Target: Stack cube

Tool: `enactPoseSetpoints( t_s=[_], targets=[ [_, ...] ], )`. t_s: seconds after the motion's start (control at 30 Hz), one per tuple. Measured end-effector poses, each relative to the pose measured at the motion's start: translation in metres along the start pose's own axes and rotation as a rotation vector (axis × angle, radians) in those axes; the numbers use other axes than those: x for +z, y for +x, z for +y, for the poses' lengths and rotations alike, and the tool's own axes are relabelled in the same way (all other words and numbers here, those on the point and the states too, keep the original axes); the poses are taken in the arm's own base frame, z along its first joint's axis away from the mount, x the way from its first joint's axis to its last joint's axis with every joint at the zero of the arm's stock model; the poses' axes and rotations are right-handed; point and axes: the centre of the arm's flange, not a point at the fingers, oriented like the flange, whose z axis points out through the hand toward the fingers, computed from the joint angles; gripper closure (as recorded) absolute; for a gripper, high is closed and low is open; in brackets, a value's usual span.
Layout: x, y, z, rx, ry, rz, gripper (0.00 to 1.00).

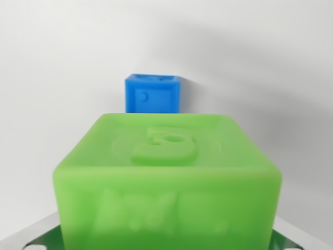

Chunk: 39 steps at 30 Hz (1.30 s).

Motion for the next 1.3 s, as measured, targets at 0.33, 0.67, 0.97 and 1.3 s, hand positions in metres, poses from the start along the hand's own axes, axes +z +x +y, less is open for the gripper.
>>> enactPoseSetpoints(
  t_s=[0.33,0.67,0.97,1.3],
  targets=[
    [0.007,-0.007,-0.009,0.02,0.001,-0.002,1.0],
    [0.039,-0.007,-0.009,0.026,0.002,-0.009,1.0],
    [0.065,-0.007,-0.009,0.024,0.001,-0.01,1.0],
    [0.09,-0.007,-0.01,0.022,0.0,-0.009,1.0]
  ],
)
